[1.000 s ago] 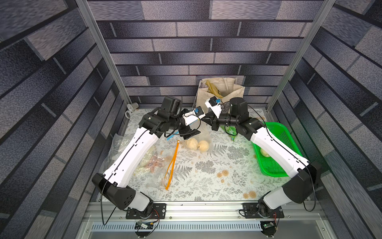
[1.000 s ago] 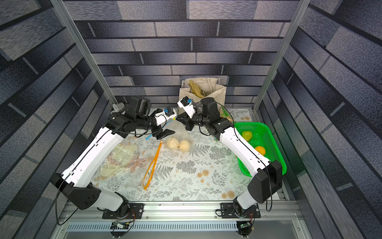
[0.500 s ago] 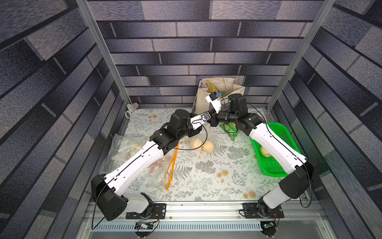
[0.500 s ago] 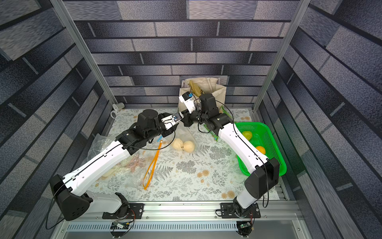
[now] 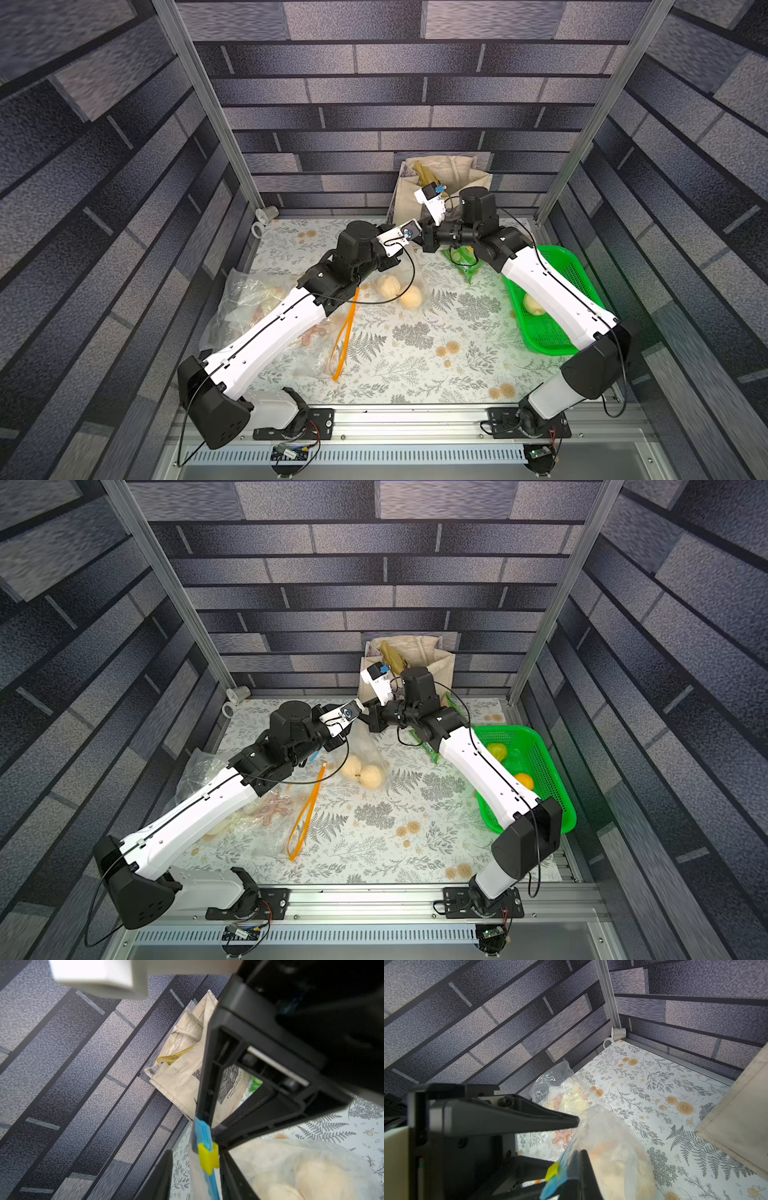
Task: Open the zip-top bag and take out the pear
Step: Adjust the zipper food storage bag at the center of the board.
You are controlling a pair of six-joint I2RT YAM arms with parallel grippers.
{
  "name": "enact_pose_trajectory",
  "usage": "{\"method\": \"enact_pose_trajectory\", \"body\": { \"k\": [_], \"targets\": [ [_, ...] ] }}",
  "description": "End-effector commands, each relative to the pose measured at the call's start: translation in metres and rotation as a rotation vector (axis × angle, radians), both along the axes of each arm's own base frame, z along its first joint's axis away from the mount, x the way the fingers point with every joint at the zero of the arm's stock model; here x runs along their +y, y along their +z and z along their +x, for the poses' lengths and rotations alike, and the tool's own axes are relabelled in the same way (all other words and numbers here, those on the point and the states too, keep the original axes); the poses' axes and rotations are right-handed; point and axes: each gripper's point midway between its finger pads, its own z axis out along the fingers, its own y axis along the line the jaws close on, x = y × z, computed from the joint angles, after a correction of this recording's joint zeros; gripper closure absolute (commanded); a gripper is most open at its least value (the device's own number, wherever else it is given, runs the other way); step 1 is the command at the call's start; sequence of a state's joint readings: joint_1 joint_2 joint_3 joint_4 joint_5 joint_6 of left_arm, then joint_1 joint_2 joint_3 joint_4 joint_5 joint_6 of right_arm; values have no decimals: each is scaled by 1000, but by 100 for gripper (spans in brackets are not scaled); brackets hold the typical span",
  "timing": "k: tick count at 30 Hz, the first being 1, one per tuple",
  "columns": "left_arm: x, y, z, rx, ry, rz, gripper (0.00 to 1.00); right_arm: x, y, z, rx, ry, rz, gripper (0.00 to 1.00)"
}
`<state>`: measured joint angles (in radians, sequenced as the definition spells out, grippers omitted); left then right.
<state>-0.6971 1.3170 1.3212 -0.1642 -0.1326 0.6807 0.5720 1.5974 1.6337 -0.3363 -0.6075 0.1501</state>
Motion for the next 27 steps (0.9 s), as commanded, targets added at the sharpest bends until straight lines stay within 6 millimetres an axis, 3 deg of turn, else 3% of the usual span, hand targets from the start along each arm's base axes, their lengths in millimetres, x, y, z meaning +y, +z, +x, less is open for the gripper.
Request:
{"method": "enact_pose_trajectory", "body": {
  "k": [1,11,27],
  "targets": [
    [13,43,-4,-116,37,-87,63,5,-3,-8,31,38,2,100],
    [25,54,-8,-112,35,-102,51,5,-10,-7,36,42,-12,100],
    [24,41,-14,-33,-19,-94,39,5,-9,-10,31,54,-10,100]
  ]
}}
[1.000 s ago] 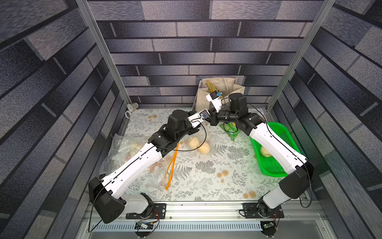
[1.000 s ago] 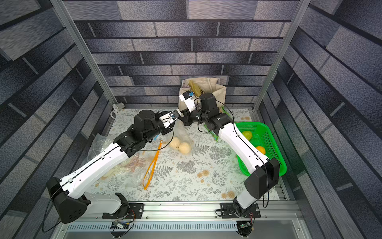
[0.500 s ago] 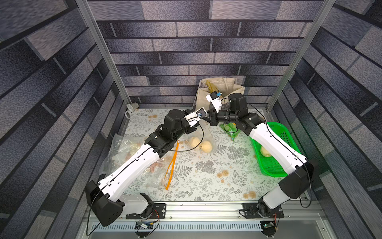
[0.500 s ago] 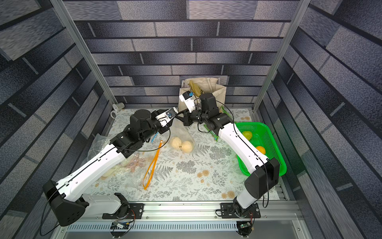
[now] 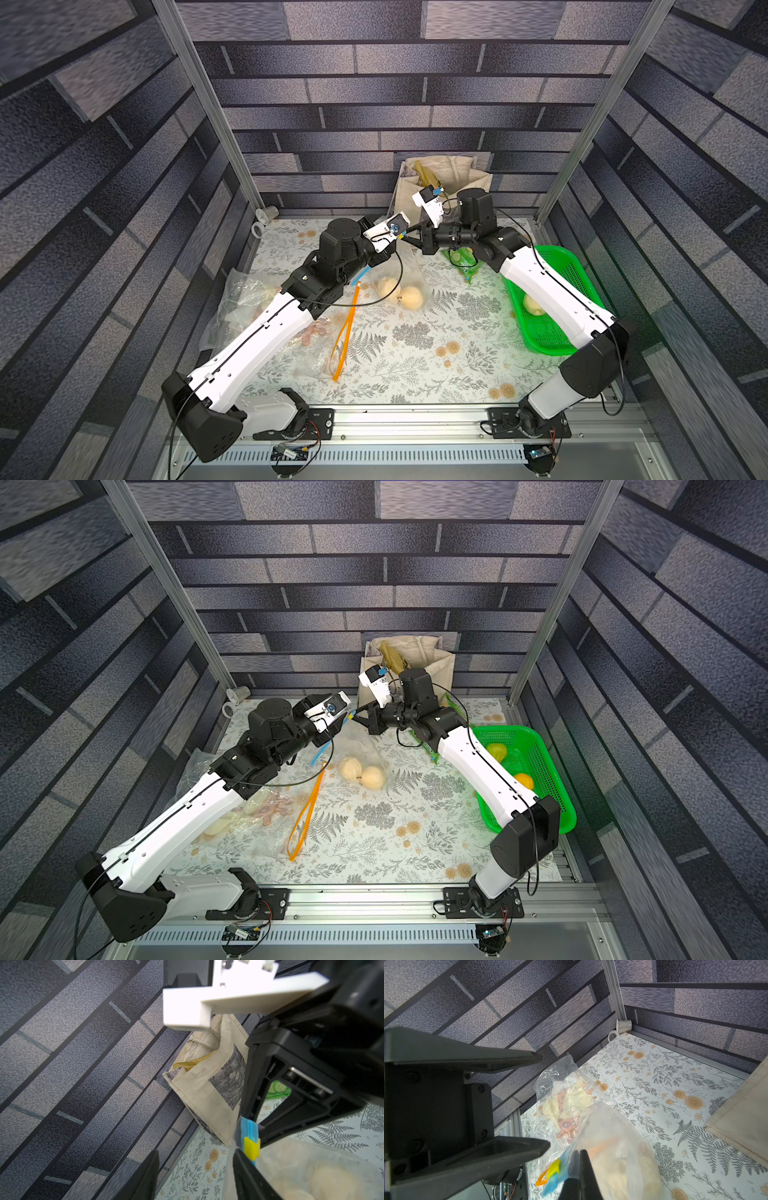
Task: Open the zip-top bag and take out the pear
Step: Adjust the zipper food storage bag at the center of the board.
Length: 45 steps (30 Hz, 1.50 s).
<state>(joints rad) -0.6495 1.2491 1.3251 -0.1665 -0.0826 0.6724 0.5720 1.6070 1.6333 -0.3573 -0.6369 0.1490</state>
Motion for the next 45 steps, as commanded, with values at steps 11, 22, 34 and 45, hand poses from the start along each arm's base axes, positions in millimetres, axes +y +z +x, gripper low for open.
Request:
{"method": "enact_pose_trajectory", "body": {
  "k": [11,22,34,45],
  "targets": [
    [-1,4,-38,101,-193,-95,33,3,-2,-3,4,17,-7,100],
    [-21,-10,-25,114,-179,-91,43,4,0,-5,9,24,4,100],
    [-22,-20,-11,113,-133,-63,48,5,2,-10,23,44,25,100],
    [-22,-20,-8,97,-123,-60,51,7,2,-13,35,62,41,100]
  ]
}}
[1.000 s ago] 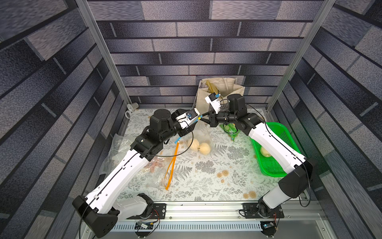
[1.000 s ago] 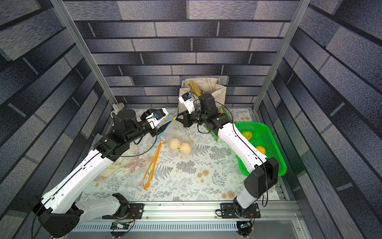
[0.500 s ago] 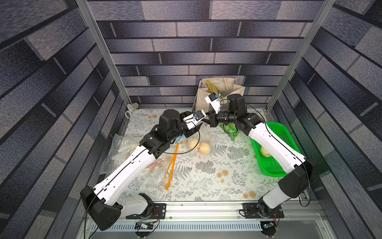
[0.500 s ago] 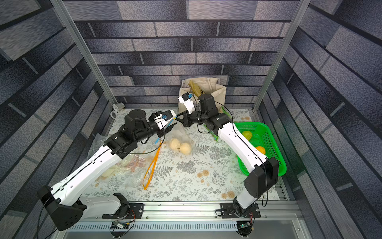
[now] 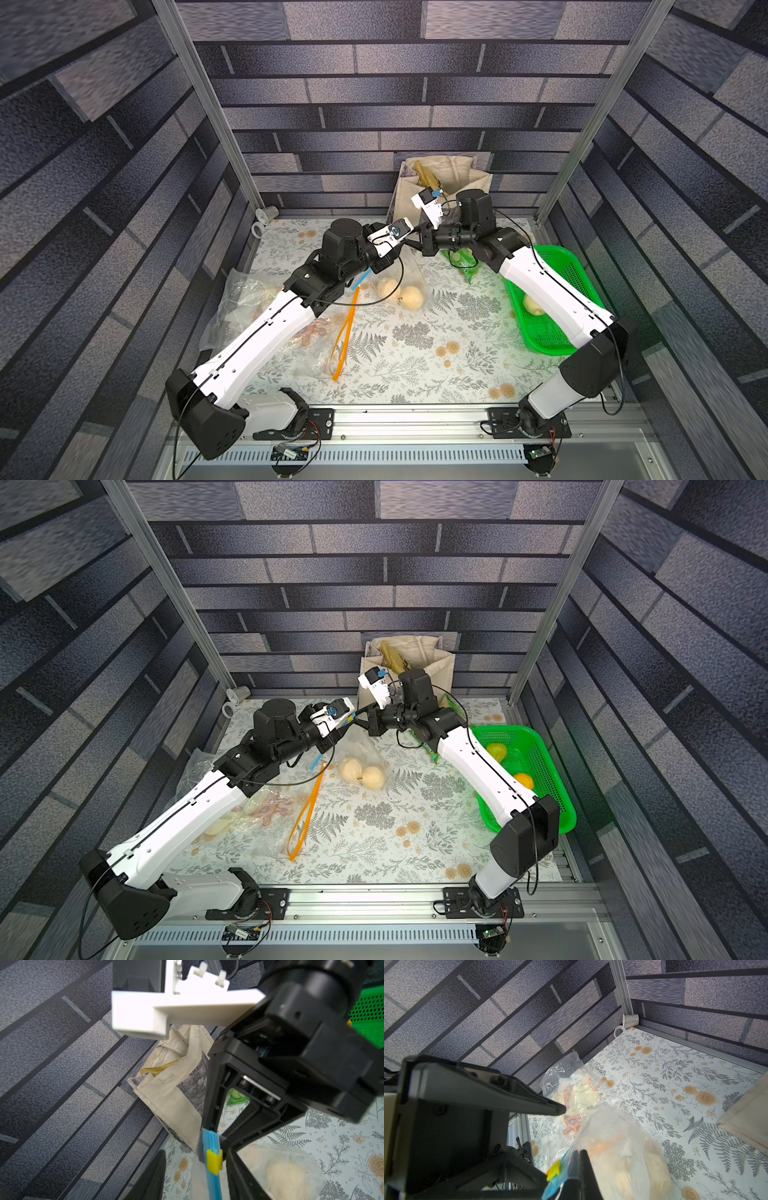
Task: Open the zip-top bag and take out the pear
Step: Unzip the zipper on the zipper food storage bag.
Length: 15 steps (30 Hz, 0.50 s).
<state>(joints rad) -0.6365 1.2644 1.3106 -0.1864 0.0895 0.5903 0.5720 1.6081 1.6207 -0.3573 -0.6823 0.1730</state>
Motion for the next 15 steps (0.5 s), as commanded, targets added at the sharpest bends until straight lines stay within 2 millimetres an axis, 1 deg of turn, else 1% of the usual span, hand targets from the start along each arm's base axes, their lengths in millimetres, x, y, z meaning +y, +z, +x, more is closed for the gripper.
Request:
{"method": "enact_pose_trajectory", "body": {
  "k": [1,5,7,10,15],
  "targets": [
    [1,-1,5,-15,25,2,52,4,6,-6,-8,29,29,100],
    [7,2,9,-37,67,1,61,4,6,-8,-8,34,31,100],
    [9,2,9,-43,73,7,64,4,7,-8,-9,36,33,100],
    [8,4,9,-44,70,6,65,4,8,-9,-7,39,38,100],
    [4,-1,5,-24,36,15,64,4,10,-10,-9,42,45,100]
  ]
}}
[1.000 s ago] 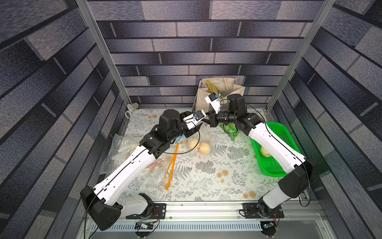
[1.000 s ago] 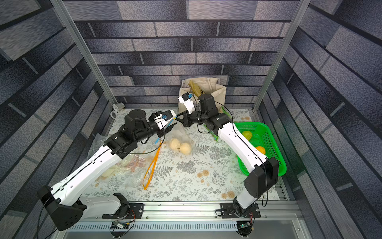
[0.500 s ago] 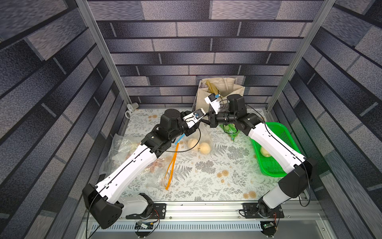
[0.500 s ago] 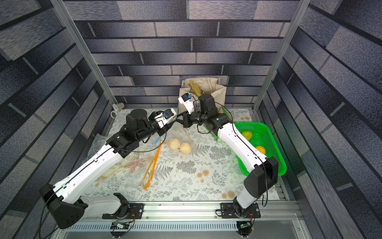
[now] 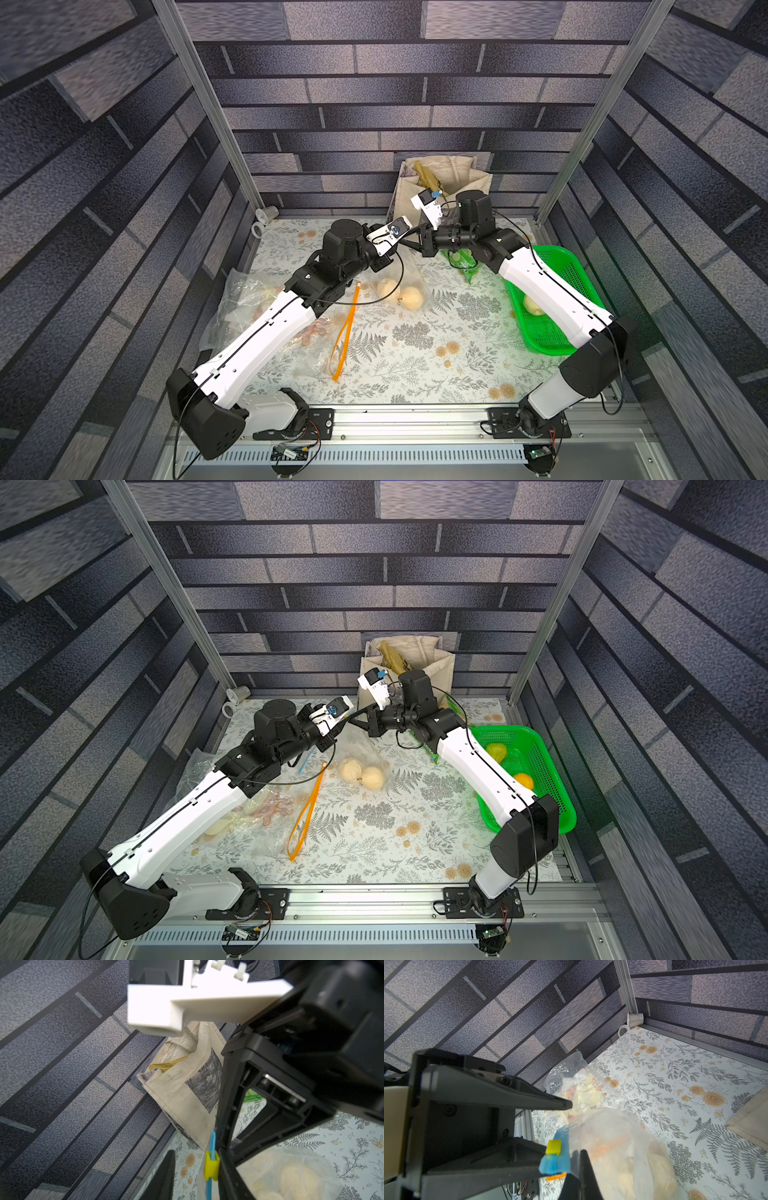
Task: Open the zip-top bag and take out the pear
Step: Unzip the zipper on the zipper food storage bag.
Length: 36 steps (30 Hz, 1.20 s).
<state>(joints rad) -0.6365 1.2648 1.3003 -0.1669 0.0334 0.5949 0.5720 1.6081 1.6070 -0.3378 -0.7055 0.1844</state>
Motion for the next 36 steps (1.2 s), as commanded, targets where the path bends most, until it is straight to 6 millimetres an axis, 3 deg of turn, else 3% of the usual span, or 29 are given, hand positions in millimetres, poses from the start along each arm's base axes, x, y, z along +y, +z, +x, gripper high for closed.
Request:
{"method": "enact_pose_trajectory", "body": {
  "k": [1,8,16,18,21,26,36],
  "targets": [
    [-3,-2,-2,-2,-17,9,65,3,12,-8,-21,27,33,100],
    [-7,-3,-4,10,-42,19,85,3,10,-8,-15,29,33,100],
    [-9,-4,-10,30,-75,31,97,2,5,-7,-27,27,11,100],
    [-9,-5,-11,44,-86,37,100,0,5,-7,-53,22,-7,92],
    [-11,-7,-12,71,-109,48,100,-3,11,-8,-103,25,-24,79],
    [-13,-8,-15,113,-142,69,100,-11,20,-15,-215,45,-59,79],
    [-9,-12,-21,210,-210,130,100,-26,23,-57,-496,222,-85,80]
  ]
}}
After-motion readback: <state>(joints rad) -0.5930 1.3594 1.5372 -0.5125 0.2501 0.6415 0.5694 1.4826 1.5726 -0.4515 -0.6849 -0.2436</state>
